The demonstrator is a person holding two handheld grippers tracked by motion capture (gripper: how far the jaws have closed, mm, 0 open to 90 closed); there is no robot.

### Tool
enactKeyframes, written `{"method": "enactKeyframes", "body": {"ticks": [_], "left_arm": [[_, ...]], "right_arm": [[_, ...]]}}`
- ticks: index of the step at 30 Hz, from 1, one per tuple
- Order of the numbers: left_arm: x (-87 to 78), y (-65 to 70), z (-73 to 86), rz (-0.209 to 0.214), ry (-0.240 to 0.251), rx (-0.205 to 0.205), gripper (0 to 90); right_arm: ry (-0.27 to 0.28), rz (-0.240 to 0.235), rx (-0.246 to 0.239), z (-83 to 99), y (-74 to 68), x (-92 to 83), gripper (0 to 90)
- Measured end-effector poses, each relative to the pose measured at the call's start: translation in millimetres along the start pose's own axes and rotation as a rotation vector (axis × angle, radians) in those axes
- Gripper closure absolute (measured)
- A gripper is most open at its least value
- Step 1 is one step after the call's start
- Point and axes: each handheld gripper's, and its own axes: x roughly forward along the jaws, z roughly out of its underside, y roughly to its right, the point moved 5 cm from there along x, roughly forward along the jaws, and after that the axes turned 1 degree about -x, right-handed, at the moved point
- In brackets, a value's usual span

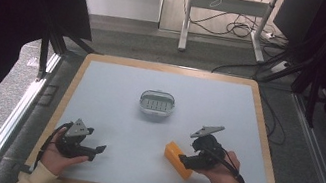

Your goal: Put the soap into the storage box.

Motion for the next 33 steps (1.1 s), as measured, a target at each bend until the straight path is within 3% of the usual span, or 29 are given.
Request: {"method": "enactKeyframes", "body": {"ticks": [7,12,23,33], "left_arm": [[-0.6,-0.7,-0.2,0.001,-0.001,-0.002,20.3],[-0.4,-0.7,-0.2,0.001,0.0,0.001,20.3],[-0.1,-0.8,-0.1,0.0,0.0,0.001,20.3],[1.2,0.7,-0.5,0.001,-0.006,0.009,20.3]], "right_arm": [[-0.041,-0.028,0.004,-7.7,-7.9,7.8,34.2],[-0.099,-0.035,-0.001,-9.4,-12.5,16.8,36.4],[-0.195,-0.028,-0.01,-7.2,-18.1,32.2,48.3],[-0.25,-0.019,-0.059,-10.3,-20.8,39.9,60.1]]}}
